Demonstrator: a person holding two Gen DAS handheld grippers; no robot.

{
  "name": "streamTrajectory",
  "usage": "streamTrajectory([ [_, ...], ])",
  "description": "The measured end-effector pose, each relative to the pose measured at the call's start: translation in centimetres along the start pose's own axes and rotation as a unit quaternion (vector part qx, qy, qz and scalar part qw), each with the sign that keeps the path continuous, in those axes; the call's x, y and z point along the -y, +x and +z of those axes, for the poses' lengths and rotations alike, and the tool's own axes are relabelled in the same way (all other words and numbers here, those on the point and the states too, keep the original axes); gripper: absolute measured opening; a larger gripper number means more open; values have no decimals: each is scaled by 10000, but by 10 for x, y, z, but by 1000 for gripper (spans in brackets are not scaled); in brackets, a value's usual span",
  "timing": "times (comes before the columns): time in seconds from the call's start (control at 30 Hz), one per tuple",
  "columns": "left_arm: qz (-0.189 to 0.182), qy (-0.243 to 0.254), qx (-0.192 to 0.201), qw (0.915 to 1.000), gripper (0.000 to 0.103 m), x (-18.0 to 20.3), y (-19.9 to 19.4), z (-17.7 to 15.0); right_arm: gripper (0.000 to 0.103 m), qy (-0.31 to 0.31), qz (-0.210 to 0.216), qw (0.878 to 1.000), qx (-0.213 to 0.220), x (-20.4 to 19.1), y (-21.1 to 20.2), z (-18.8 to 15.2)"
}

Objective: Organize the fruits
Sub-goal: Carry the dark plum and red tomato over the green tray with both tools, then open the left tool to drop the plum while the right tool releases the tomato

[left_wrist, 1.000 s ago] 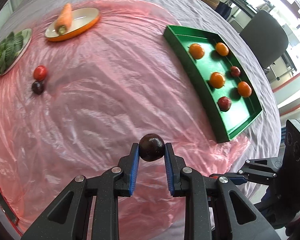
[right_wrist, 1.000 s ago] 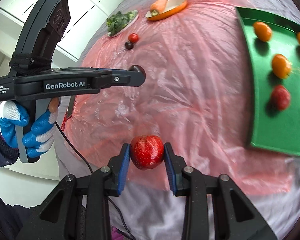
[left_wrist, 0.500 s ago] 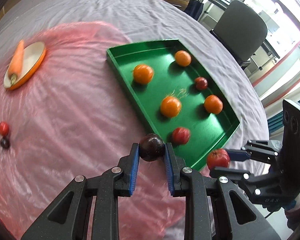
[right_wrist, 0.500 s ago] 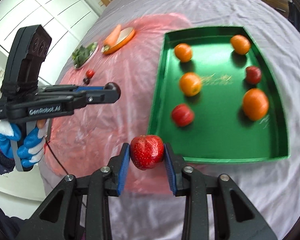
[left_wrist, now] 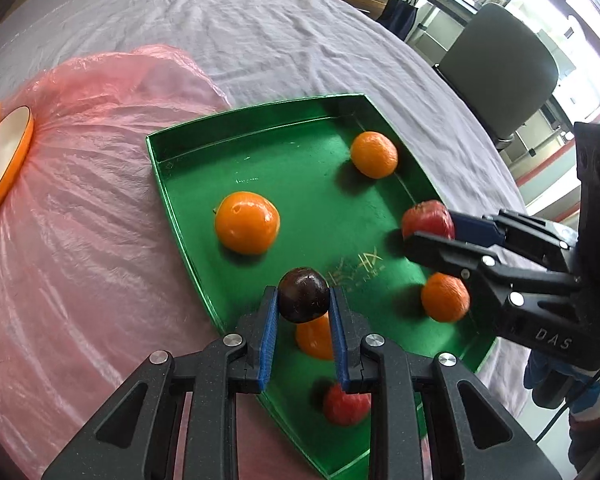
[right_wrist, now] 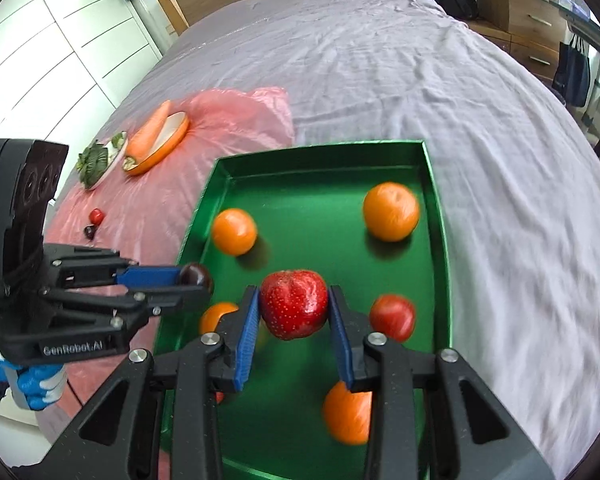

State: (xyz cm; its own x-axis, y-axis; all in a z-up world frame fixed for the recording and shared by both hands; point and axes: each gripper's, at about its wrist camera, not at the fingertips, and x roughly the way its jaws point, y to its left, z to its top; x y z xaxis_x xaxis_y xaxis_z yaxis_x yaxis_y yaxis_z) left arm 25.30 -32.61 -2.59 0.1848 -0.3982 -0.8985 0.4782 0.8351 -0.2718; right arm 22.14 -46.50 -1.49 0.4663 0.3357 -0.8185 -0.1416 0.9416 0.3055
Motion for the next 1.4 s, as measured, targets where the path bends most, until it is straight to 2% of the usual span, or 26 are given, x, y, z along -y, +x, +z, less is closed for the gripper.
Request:
streamTrajectory([
  [0.27,349,6,-119,9993,21,-5,25,5,46,-108,-258,9994,-200,16,31,9],
  [0.63,547,100,-84,9984,22,-3,33,2,48,-116,-579,9977,-341,24,51,7],
  [0.7,562,107,-77,9983,22,-2,35,4,61,-127,-655,9971,-363,23,53,7],
  [0.77,582,118,-72,9982,23,-1,35,4,65,-123,-700,9968,-370,23,54,7],
  [0.83,630,121,-71,9979,26,0,35,3,73,-137,-747,9964,-384,22,55,7],
  [0.87,687,121,-58,9975,28,0,34,4,82,-149,-775,9961,-383,21,55,7],
  [0.9,720,121,-42,9973,30,0,33,4,87,-153,-801,9960,-374,21,54,8],
  [1.03,704,129,40,9974,36,1,28,4,90,-138,-893,9953,-336,20,49,8],
  [1.1,744,172,87,9970,39,2,25,4,96,-98,-921,9952,-304,21,46,8],
  [1.23,761,241,156,9967,40,4,17,1,98,-7,-956,9952,-211,19,35,6],
  [1.3,769,260,194,9965,42,4,13,0,103,13,-981,9950,-161,17,29,5],
  [1.4,771,309,271,9962,44,6,5,-2,103,61,-1004,9949,-87,15,19,3],
])
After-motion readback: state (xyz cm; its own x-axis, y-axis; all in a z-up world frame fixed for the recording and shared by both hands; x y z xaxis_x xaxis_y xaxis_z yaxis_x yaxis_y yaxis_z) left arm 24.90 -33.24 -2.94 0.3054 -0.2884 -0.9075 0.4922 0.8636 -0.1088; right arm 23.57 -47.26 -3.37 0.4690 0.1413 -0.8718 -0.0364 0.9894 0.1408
